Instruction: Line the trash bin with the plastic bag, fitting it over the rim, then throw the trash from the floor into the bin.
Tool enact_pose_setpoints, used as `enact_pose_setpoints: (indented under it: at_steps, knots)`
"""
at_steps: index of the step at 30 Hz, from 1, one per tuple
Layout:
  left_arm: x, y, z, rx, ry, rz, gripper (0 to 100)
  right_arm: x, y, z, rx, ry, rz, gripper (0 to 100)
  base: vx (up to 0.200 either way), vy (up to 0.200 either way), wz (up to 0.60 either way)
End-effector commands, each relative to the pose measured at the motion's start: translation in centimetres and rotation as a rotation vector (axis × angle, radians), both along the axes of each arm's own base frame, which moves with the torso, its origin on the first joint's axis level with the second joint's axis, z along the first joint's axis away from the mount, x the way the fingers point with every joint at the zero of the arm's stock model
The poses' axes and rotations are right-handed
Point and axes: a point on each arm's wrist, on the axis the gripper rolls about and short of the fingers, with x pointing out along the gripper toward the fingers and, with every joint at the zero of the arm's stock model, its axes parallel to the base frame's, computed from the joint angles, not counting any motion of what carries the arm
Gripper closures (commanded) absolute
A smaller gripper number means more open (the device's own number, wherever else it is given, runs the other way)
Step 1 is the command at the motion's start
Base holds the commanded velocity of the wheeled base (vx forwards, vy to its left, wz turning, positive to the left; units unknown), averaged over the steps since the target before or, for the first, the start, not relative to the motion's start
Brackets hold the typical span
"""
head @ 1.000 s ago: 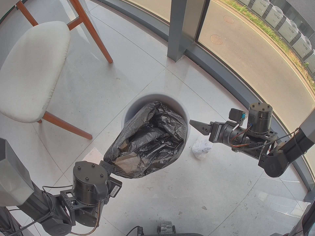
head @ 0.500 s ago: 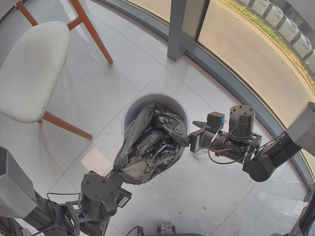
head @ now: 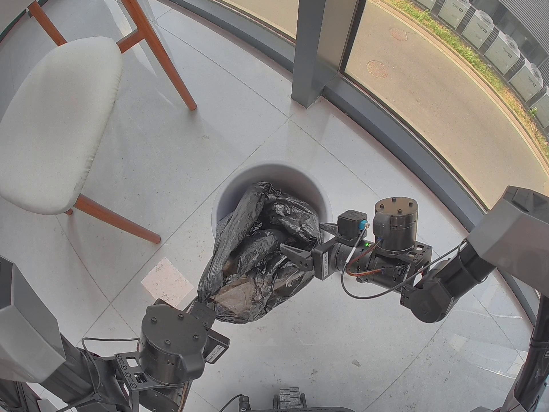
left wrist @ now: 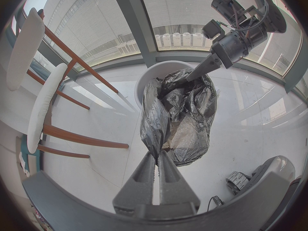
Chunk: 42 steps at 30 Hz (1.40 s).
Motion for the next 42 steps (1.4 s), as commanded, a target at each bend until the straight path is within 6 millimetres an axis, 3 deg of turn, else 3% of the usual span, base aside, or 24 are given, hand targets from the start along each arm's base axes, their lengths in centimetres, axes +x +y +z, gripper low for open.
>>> enact_pose_setpoints:
  at_steps: [1,9,18,24,29,34,37,41,42]
  knots:
    - [0.0,0.0,0.0,-0.002,-0.001,0.001,100,0.2,0.1,-1.0,-0.015,0.019,-0.002,100,0.0,0.0,0.0]
    - [0.0,0.0,0.0,-0.001,0.0,0.001,100,0.6,-0.2,-1.5,-0.041,0.01,-0.013,100,0.0,0.0,0.0]
    - [-0.2,0.3,0.0,0.002,0.002,0.002,100,1.7,-0.2,0.2,-0.007,-0.049,-0.024,100,0.0,0.0,0.0]
    - [-0.4,0.6,0.6,-0.004,-0.028,0.039,100,3.2,0.4,5.2,0.169,-0.175,-0.042,100,0.0,0.0,0.0]
    - [0.0,0.2,1.5,-0.03,-0.06,0.045,100,4.5,-1.3,7.6,0.212,-0.239,-0.089,100,0.0,0.0,0.0]
    - [1.3,-1.3,4.0,-0.11,-0.172,0.059,100,5.3,-3.1,9.8,0.241,-0.293,-0.132,100,0.0,0.0,0.0]
    - [1.4,-1.6,4.7,-0.082,-0.21,0.043,100,4.9,-3.4,9.9,0.238,-0.285,-0.131,100,0.0,0.0,0.0]
    - [1.1,-1.3,4.4,-0.061,-0.209,0.035,100,2.7,-3.0,6.8,0.169,-0.164,-0.106,100,0.0,0.0,0.0]
    - [1.0,-1.2,4.1,-0.051,-0.201,0.031,100,2.2,-2.8,6.1,0.153,-0.137,-0.095,0,0.0,0.0,0.0]
